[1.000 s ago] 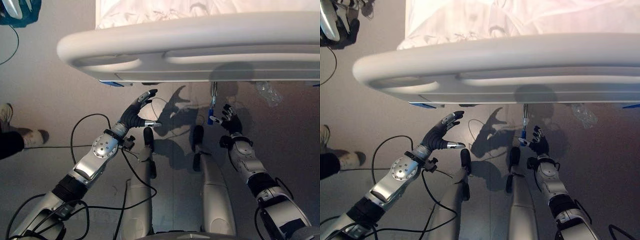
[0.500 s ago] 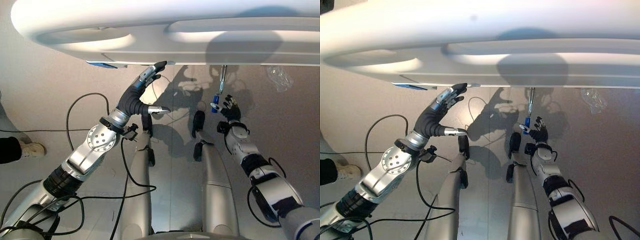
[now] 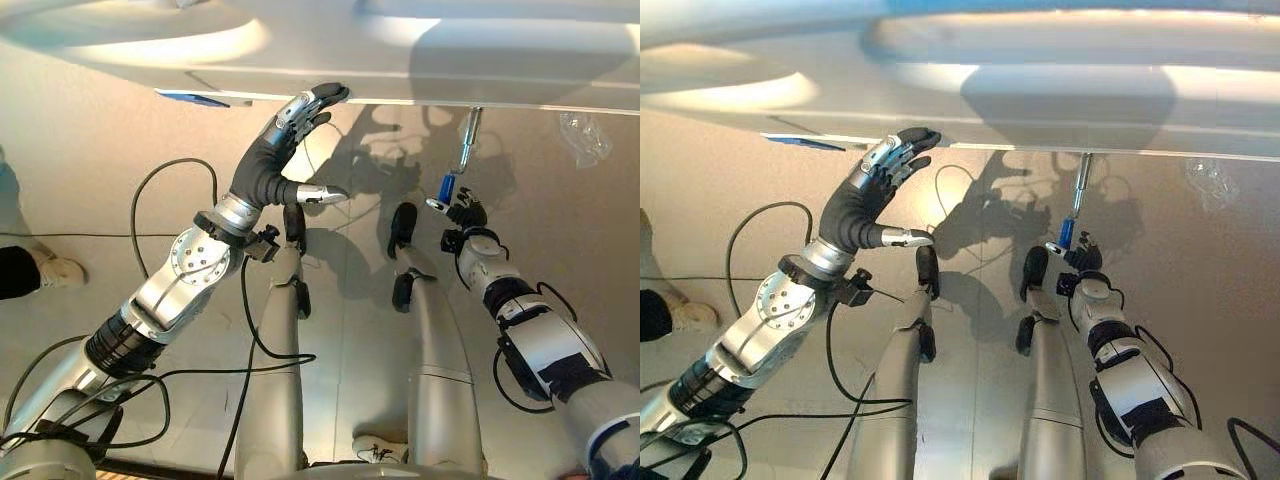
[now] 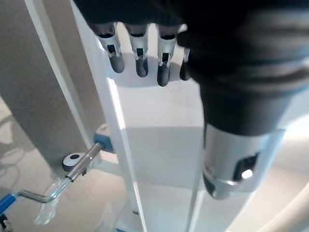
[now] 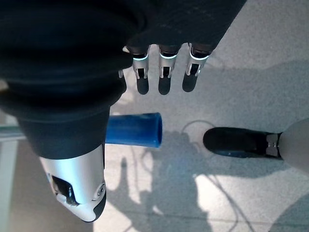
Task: Raise the hospital bed
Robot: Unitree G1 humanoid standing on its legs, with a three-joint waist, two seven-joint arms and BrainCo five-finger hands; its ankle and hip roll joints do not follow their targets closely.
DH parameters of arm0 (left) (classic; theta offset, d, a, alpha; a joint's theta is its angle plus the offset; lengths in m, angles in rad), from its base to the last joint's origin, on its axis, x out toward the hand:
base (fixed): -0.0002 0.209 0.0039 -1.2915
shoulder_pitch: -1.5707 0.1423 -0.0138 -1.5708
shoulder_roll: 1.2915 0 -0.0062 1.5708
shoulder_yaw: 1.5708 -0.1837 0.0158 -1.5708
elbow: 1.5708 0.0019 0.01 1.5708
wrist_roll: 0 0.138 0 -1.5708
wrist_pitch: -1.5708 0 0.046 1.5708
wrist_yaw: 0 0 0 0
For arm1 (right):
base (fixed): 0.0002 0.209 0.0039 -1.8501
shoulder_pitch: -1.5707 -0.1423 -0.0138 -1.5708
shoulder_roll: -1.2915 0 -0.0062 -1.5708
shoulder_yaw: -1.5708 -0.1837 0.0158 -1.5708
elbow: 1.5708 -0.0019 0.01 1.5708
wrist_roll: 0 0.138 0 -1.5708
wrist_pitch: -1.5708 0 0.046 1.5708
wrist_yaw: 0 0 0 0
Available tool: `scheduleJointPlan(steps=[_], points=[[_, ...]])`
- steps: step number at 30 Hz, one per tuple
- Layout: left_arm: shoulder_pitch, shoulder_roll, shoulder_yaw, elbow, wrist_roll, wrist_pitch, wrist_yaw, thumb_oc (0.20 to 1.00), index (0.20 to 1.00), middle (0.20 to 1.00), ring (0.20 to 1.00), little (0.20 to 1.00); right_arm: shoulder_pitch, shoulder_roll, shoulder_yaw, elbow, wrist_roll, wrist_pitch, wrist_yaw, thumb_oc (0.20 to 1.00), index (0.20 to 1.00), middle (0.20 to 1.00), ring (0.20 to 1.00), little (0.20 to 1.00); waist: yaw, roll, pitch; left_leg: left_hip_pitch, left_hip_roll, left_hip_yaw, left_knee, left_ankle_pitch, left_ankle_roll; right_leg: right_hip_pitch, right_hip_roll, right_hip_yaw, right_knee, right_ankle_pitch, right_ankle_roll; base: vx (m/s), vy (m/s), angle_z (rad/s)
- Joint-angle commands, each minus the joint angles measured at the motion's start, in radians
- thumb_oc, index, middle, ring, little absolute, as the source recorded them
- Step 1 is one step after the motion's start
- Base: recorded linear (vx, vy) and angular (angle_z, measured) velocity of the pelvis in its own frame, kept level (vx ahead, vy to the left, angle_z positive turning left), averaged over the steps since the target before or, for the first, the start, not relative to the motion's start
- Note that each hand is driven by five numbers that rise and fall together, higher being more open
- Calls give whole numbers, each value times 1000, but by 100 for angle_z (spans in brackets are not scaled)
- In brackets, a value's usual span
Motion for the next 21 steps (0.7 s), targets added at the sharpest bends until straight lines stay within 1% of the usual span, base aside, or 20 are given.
scheduleJointPlan(steps=[1, 2, 3, 4, 5, 6, 7, 8, 9, 10, 11, 14, 15, 16, 17, 18, 19, 20, 21], points=[[17, -5, 9, -162, 2, -67, 4, 1000, 1000, 1000, 1000, 1000, -9, -32, 26, 25, -10, 18, 6, 1000, 1000, 1000, 1000, 1000, 14, 31, -18, -15, -32, 17, 69, -97, 31, 14, 1, 4, -35, 17, 81, 74, 6, 0], [11, -14, 3, -161, 1, -70, 8, 1000, 1000, 1000, 1000, 1000, -21, -34, 31, 38, -15, 22, 5, 1000, 1000, 1000, 1000, 1000, 18, 36, -18, -16, -32, 18, 72, -105, 31, 11, 2, 5, -31, 9, 82, -37, 4, 2], [-3, -15, 6, -162, 2, -71, 8, 1000, 1000, 1000, 1000, 1000, -38, -42, 32, 46, -26, 26, 8, 1000, 1000, 1000, 1000, 1000, 20, 40, -18, -48, -32, 24, 67, -74, 37, -19, 0, -1, -39, 37, 73, 38, 8, 3], [8, -18, -1, -163, -1, -71, 8, 1000, 1000, 1000, 1000, 1000, -34, -41, 34, 49, -30, 27, 8, 1000, 1000, 1000, 1000, 1000, 23, 44, -18, -23, -31, 18, 73, -106, 33, 0, 1, 6, -24, 6, 82, -34, 16, 7], [-2, -17, 4, -165, 1, -72, 9, 1000, 1000, 1000, 1000, 1000, -44, -43, 33, 46, -30, 24, 8, 1000, 1000, 1000, 1000, 1000, 23, 46, -18, -52, -31, 25, 69, -77, 38, -26, -1, -1, -34, 32, 74, 68, 14, 4], [6, -19, -1, -164, 0, -72, 9, 1000, 1000, 1000, 1000, 1000, -34, -41, 34, 48, -29, 25, 8, 1000, 1000, 1000, 1000, 1000, 24, 46, -18, -27, -32, 19, 76, -107, 33, -3, 0, 6, -21, 4, 82, -42, 18, 4], [-5, -15, 2, -168, 3, -70, 6, 1000, 1000, 1000, 1000, 1000, -50, -52, 32, 47, -29, 23, 13, 1000, 1000, 1000, 1000, 1000, 24, 50, -18, -58, -33, 25, 67, -75, 38, -31, -3, 1, -34, 33, 75, 0, 0, 0], [-6, -15, 2, -168, 3, -70, 6, 1000, 1000, 1000, 1000, 1000, -50, -52, 32, 47, -28, 23, 13, 1000, 1000, 1000, 1000, 1000, 24, 50, -18, -59, -33, 25, 67, -75, 38, -32, -3, 1, -34, 33, 75, -38, 23, 0], [-2, -14, -1, -170, 2, -71, 2, 1000, 1000, 1000, 1000, 1000, -48, -55, 32, 42, -27, 21, 17, 1000, 1000, 1000, 1000, 1000, 26, 52, -18, -58, -33, 27, 69, -78, 38, -31, -3, 1, -33, 31, 75, 71, 30, -1], [8, -9, -7, -170, -3, -72, -3, 1000, 1000, 1000, 1000, 1000, -40, -60, 36, 35, -24, 18, 22, 1000, 1000, 1000, 1000, 1000, 25, 52, -18, -34, -34, 22, 75, -107, 32, -11, -2, 9, -21, 4, 82, 0, 0, 0], [1, -7, -1, -171, -3, -73, -3, 1000, 1000, 1000, 1000, 1000, -49, -62, 35, 32, -24, 18, 22, 1000, 1000, 1000, 1000, 1000, 24, 52, -18, -60, -33, 29, 68, -78, 37, -34, -3, 4, -33, 31, 75, 0, 0, 0], [2, 35, -24, -169, -13, -65, -22, 1000, 1000, 1000, 1000, 1000, -60, -81, 45, 22, -12, 15, 38, 1000, 1000, 1000, 1000, 1000, 21, 52, -18, -62, -32, 32, 66, -77, 37, -38, -2, 6, -32, 29, 75, 9, 4, 0], [9, 33, -29, -168, -14, -65, -23, 1000, 1000, 1000, 1000, 1000, -51, -79, 46, 24, -12, 16, 39, 1000, 1000, 1000, 1000, 1000, 22, 51, -18, -36, -33, 26, 73, -107, 32, -15, -1, 13, -20, 1, 83, 0, 0, 0], [-5, 71, -44, -169, -24, -61, -37, 1000, 1000, 1000, 1000, 1000, -72, -88, 51, 27, -9, 14, 42, 1000, 1000, 1000, 1000, 1000, 21, 53, -18, -65, -32, 32, 68, -77, 36, -40, -2, 8, -31, 28, 75, 65, 7, 0], [0, 82, -54, -167, -29, -59, -41, 1000, 1000, 1000, 1000, 1000, -63, -87, 53, 29, -7, 16, 46, 1000, 1000, 1000, 1000, 1000, 20, 53, -18, -39, -32, 26, 75, -106, 30, -18, -1, 14, -18, 1, 83, -32, 12, 0], [-17, 102, -60, -167, -30, -57, -48, 1000, 1000, 1000, 1000, 1000, -73, -90, 55, 30, -9, 16, 50, 1000, 1000, 1000, 1000, 1000, 18, 54, -18, -66, -31, 33, 69, -76, 36, -43, -1, 9, -27, 28, 76, 0, 0, 0], [-23, 116, -71, -166, -35, -57, -54, 1000, 1000, 1000, 1000, 1000, -77, -92, 59, 30, -9, 17, 53, 1000, 1000, 1000, 1000, 1000, 18, 54, -18, -67, -31, 33, 69, -76, 36, -45, -2, 8, -25, 28, 75, 0, 0, 0], [-17, 114, -77, -164, -37, -57, -55, 1000, 1000, 1000, 1000, 1000, -68, -89, 60, 33, -8, 18, 54, 1000, 1000, 1000, 1000, 1000, 19, 54, -18, -41, -32, 27, 76, -106, 30, -22, -1, 14, -13, -1, 83, 0, 0, 0], [-37, 136, -88, -161, -41, -54, -62, 1000, 1000, 1000, 1000, 1000, -82, -93, 62, 34, -9, 18, 61, 1000, 1000, 1000, 1000, 1000, 17, 56, -18, -69, -31, 34, 69, -76, 35, -47, -2, 10, -25, 27, 77, 0, 0, 0]])
